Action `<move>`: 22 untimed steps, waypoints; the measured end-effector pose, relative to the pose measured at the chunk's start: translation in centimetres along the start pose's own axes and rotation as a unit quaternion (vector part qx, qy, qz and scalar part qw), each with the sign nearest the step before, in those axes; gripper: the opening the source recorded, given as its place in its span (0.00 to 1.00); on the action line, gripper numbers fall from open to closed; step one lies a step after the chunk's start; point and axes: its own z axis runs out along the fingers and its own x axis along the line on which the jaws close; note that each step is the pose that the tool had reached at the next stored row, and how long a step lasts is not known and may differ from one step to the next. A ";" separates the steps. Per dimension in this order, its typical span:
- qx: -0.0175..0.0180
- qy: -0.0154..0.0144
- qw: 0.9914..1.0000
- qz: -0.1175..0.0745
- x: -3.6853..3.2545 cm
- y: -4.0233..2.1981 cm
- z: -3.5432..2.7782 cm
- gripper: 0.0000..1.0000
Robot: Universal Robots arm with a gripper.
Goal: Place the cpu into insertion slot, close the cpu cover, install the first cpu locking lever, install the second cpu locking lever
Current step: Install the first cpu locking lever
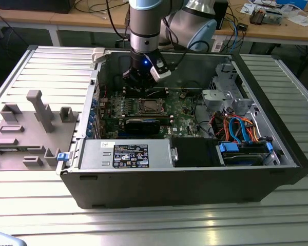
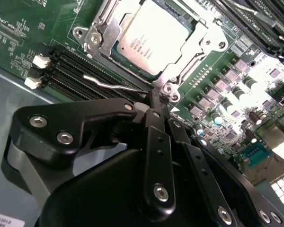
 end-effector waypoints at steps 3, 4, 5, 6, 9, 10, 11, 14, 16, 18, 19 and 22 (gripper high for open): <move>0.000 0.001 1.000 0.000 -0.34 -0.04 0.15 0.11; 0.000 0.002 1.000 0.000 -0.46 -0.05 0.18 0.11; 0.000 0.002 1.000 0.000 -0.67 -0.07 0.21 0.11; 0.000 0.003 1.000 0.000 -0.91 -0.10 0.24 0.11; -0.001 0.006 1.000 0.000 -1.82 -0.19 0.35 0.11; -0.001 0.007 1.000 0.000 -2.08 -0.22 0.40 0.11; -0.001 0.008 1.000 0.000 -2.30 -0.24 0.43 0.11; -0.001 0.010 1.000 0.000 -2.89 -0.31 0.57 0.11; -0.001 0.012 1.000 0.000 -3.27 -0.35 0.66 0.11; -0.001 0.013 1.000 0.000 -3.61 -0.39 0.74 0.11; -0.002 0.014 1.000 0.000 -3.87 -0.41 0.80 0.11; -0.002 0.015 1.000 0.000 -4.26 -0.46 0.85 0.11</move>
